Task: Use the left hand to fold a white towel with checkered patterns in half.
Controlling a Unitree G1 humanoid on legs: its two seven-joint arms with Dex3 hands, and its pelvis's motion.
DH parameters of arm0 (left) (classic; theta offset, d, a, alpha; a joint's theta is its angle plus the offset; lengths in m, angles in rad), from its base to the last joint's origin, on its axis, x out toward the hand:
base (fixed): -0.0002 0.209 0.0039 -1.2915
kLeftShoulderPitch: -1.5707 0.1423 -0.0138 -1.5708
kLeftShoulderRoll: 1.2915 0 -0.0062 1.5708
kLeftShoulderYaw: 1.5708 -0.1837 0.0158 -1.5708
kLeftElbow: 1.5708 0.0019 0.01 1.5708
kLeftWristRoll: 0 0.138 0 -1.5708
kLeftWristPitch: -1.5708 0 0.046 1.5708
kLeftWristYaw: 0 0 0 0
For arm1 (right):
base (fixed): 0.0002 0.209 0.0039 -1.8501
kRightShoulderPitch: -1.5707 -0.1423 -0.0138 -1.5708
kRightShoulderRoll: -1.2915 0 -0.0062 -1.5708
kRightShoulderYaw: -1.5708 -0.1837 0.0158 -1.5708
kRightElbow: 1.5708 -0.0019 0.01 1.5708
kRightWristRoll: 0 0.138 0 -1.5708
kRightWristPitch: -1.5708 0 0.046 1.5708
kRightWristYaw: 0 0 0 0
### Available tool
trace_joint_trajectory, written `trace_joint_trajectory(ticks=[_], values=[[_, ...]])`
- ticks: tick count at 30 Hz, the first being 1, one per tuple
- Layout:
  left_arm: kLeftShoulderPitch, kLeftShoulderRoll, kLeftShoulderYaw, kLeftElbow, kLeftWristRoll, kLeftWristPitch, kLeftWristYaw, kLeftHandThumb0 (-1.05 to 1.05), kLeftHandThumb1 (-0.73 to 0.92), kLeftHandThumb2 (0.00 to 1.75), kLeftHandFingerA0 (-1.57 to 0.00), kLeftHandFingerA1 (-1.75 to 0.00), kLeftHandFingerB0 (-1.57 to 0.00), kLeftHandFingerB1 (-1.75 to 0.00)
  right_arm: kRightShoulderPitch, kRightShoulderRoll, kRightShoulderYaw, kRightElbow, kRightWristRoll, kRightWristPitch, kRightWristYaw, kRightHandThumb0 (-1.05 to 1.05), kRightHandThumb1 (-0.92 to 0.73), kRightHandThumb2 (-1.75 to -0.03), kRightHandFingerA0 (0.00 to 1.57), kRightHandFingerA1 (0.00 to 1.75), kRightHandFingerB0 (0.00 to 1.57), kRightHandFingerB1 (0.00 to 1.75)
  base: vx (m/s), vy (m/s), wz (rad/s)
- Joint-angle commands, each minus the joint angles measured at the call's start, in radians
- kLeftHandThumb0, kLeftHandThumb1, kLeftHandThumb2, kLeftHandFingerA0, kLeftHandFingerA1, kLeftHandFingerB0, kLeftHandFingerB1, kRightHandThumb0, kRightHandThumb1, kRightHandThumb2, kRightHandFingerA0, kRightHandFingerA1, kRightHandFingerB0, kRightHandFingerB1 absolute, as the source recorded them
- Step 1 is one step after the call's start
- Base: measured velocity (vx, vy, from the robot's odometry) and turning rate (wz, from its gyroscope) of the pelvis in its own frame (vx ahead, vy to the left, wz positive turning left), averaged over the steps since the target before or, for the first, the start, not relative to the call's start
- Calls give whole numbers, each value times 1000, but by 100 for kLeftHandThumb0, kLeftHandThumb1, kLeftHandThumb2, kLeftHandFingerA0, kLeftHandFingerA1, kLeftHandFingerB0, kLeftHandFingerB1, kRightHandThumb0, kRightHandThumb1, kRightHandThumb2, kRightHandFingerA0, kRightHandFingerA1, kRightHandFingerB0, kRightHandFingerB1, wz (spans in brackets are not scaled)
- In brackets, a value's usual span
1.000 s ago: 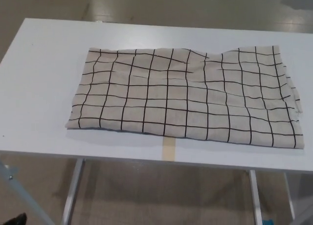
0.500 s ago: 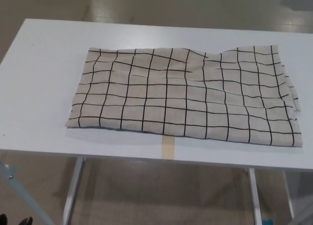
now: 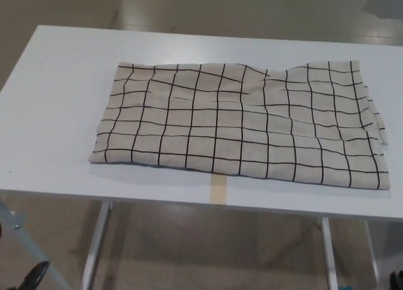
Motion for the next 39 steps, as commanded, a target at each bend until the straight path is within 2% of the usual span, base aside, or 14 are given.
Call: trace_joint_trajectory(ticks=[1, 4, 8, 15, 18, 21, 23, 28, 29, 30, 34, 39], values=[[-24, -37, 15, -471, 233, -244, 145, -64, 39, 71, 0, -2, 0, 0, 45, -2, 57, 56, -67, -107, 8, -59, -61, -58, 28, 38, 33, 38, 0, 0, 0], [-92, 4, 22, -543, 316, -211, 157, -65, 40, 72, 0, -6, 0, 0, 41, -11, 52, 90, -53, -118, 23, -61, -62, -59, 28, 39, 32, 37, 0, 0, 0], [-181, 45, -17, -552, 402, -149, 163, -67, 42, 73, 0, -1, 0, 0, 40, -17, 63, 101, -80, -122, -9, -56, -63, -60, 28, 40, 31, 37, 0, 0, 0], [-344, 116, -140, -446, 500, -75, 141, -66, 43, 75, 0, -2, 0, -9, 43, -22, 70, 124, -83, -146, -22, -55, -62, -59, 29, 40, 32, 37, 0, 0, 0], [-454, 148, -245, -338, 624, -34, 172, -63, 41, 77, 0, -8, 0, -14, 46, -20, 69, 128, -66, -151, -6, -54, -61, -58, 29, 40, 32, 37, 0, 0, 0], [-472, 158, -272, -311, 646, -31, 194, -63, 41, 77, 0, -8, 0, -14, 46, -20, 69, 130, -62, -151, -3, -54, -61, -58, 29, 40, 32, 37, 0, 0, 0], [-563, 176, -388, -163, 751, 16, 211, -61, 39, 75, 0, -8, 0, -14, 55, -18, 60, 123, -39, -133, 17, -54, -61, -58, 29, 41, 32, 38, 0, 0, 0], [-594, 197, -440, -108, 778, 33, 235, -61, 38, 75, 0, -8, 0, -14, 56, -16, 59, 117, -38, -126, 15, -54, -61, -58, 29, 41, 33, 38, 0, 0, 0], [-622, 217, -487, -76, 830, 68, 225, -60, 38, 75, 0, -7, 0, -15, 59, -18, 62, 110, -45, -127, 10, -54, -61, -58, 29, 41, 33, 38, 0, 0, 0], [-644, 230, -521, -49, 865, 94, 216, -59, 37, 68, 0, -3, 0, -13, 61, -19, 63, 109, -50, -130, 7, -54, -61, -58, 29, 41, 33, 38, 0, 0, 0], [-676, 252, -574, -6, 886, 119, 225, -60, 38, 73, 0, -4, 0, -12, 60, -22, 63, 114, -52, -135, 7, -55, -61, -58, 29, 41, 33, 38, 0, 0, 0], [-732, 271, -677, 62, 965, 189, 216, -49, 31, 64, 0, -1, 0, -11, 57, -12, 56, 102, -32, -115, 10, -53, -61, -59, 30, 43, 33, 38, 0, 0, 0]])
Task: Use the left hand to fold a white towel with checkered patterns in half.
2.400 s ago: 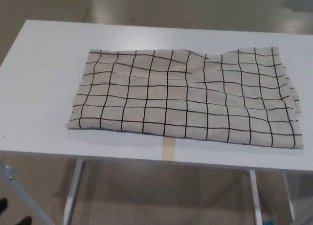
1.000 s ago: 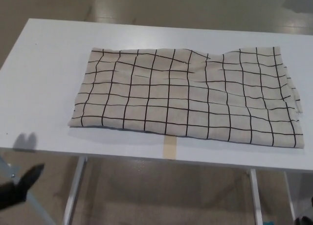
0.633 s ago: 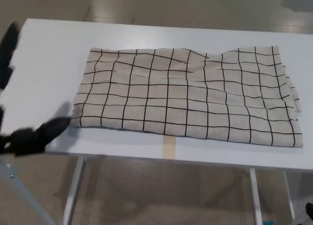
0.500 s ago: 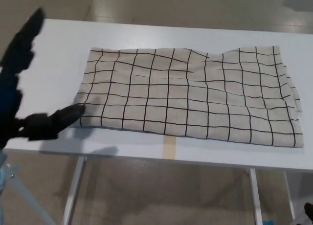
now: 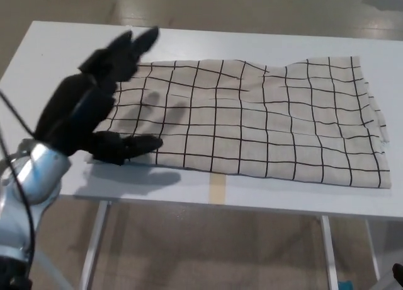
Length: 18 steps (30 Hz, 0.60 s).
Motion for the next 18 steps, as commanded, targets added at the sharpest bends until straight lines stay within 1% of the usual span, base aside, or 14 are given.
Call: trace_joint_trajectory(ticks=[1, 3, 4, 7, 8, 12, 13, 18], values=[[-127, 89, -228, 170, 381, 159, 62, -49, 31, 64, 0, -1, 0, -11, 30, -7, -7, 1, 16, -40, 11, -53, -61, -59, 30, 43, 33, 38, 0, 0, 0], [-134, 94, -243, 178, 375, 163, 72, -49, 31, 64, 0, -1, 0, -11, 30, -7, -7, 1, 16, -40, 11, -53, -61, -59, 30, 43, 33, 38, 0, 0, 0], [-146, 98, -270, 209, 391, 166, 82, -35, 48, 54, 0, 0, 0, -6, 31, -6, -6, -1, 13, -38, 7, -51, -60, -58, 30, 43, 34, 39, 0, 0, 0], [-168, 104, -324, 272, 416, 172, 101, -34, 48, 54, 0, 0, 0, -4, 34, -5, -4, -9, 10, -32, 2, -50, -60, -58, 30, 44, 34, 39, 0, 0, 0], [-174, 105, -341, 289, 416, 176, 106, -38, 24, 61, 0, -6, 0, -17, 35, -4, -4, -9, 10, -34, 2, -50, -60, -58, 30, 44, 34, 39, 0, 0, 0], [-195, 105, -378, 334, 414, 188, 115, -38, 24, 61, 0, -6, 0, -17, 29, -2, -7, 4, 14, -40, 3, -49, -59, -58, 31, 44, 34, 39, 0, 0, 0], [-202, 103, -389, 352, 414, 193, 120, -32, 44, 60, 0, 0, 0, -1, 28, -3, -6, 4, 12, -39, 1, -49, -59, -58, 31, 44, 34, 39, 0, 0, 0], [-243, 89, -450, 448, 419, 201, 178, -32, 44, 60, 0, 0, 0, -4, 22, -5, -3, 10, 6, -48, -3, -49, -59, -58, 31, 45, 35, 39, 0, 0, 0]])
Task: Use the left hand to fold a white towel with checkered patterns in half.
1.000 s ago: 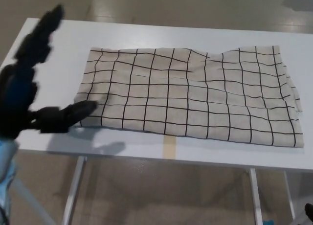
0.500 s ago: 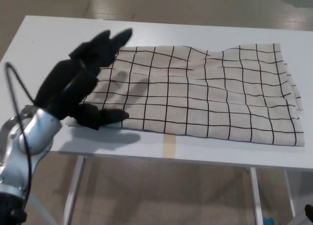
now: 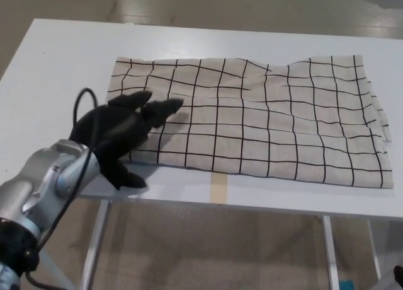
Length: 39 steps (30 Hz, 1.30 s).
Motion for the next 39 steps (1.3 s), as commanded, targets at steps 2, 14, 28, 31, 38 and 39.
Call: trace_joint_trajectory(ticks=[2, 14, 28, 31, 38, 39], values=[[-63, 0, -88, 120, 116, 50, 119, -32, 44, 60, 0, 0, 0, -4, 9, -6, -2, 15, 6, -41, -3, -49, -59, -58, 31, 45, 35, 39, 0, 0, 0], [-130, -39, -180, 274, 126, 77, 183, -41, 26, 62, 0, -4, 0, -14, -1, -2, -1, 38, 10, -48, -2, -48, -59, -58, 31, 47, 35, 39, 0, 0, 0], [-159, -139, -276, 402, 161, 141, 305, -48, 32, 70, 0, -13, 0, -22, 26, 8, 8, 18, 2, -61, -13, -48, -59, -57, 32, 47, 38, 40, 0, 0, 0], [-183, -168, -338, 444, 209, 189, 356, -54, 41, 68, -17, -37, -23, -39, 23, 10, 9, 20, 2, -69, -16, -48, -59, -58, 32, 48, 38, 40, 0, 0, 0], [-213, -231, -432, 527, 234, 301, 358, -36, 58, 55, -62, -164, -66, -150, 23, 18, 7, 17, 25, -77, 5, -48, -60, -59, 32, 51, 42, 44, 0, 0, 0], [-211, -236, -422, 533, 213, 300, 368, -36, 58, 55, -62, -164, -66, -150, 20, 20, 6, 21, 24, -85, 4, -48, -60, -59, 32, 51, 42, 44, 0, 0, 0]])
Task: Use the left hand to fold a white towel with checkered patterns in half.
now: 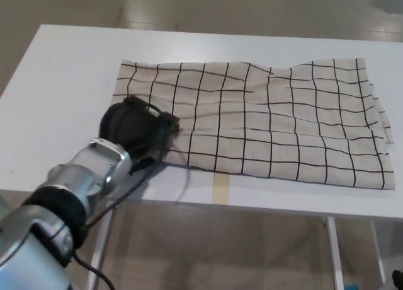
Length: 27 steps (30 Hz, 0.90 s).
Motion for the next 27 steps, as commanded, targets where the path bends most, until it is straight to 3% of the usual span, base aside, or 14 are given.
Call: trace_joint_trajectory(ticks=[1, 6, 12, 15, 16, 27], values=[[51, -46, -19, 58, 24, 74, 11, -28, 56, 53, -70, -175, -70, -164, 4, 12, 1, -1, 16, -36, 3, -48, -60, -58, 34, 52, 41, 43, 0, 0, 0], [51, -46, -6, 63, 5, 88, 18, -22, 61, 52, -66, -175, -54, -169, -8, 3, 3, 8, 7, -34, -2, -48, -60, -59, 35, 53, 42, 43, 0, 0, 0], [45, 11, 29, 57, -24, 38, 18, -21, 61, 56, -68, -175, -48, -170, -5, -2, 7, 8, -1, -31, -3, -49, -60, -57, 35, 52, 43, 43, 0, 0, 0], [38, 55, 45, 54, -31, 13, 32, -22, 62, 57, -70, -175, -49, -169, -1, -4, 12, -2, -11, -23, -14, -48, -61, -57, 35, 52, 44, 43, 0, 0, 0], [33, 73, 52, 53, -35, 2, 32, -22, 63, 56, -73, -175, -51, -172, -2, -6, 13, 0, -14, -25, -17, -55, -45, -83, 33, 59, 40, 55, 0, 0, 0], [-41, 281, 165, 80, -83, -63, 53, -19, 67, 55, -76, -175, -59, -175, -12, -15, 21, 14, -14, -31, -24, -58, -47, -83, 35, 60, 39, 54, 0, 0, 0]])
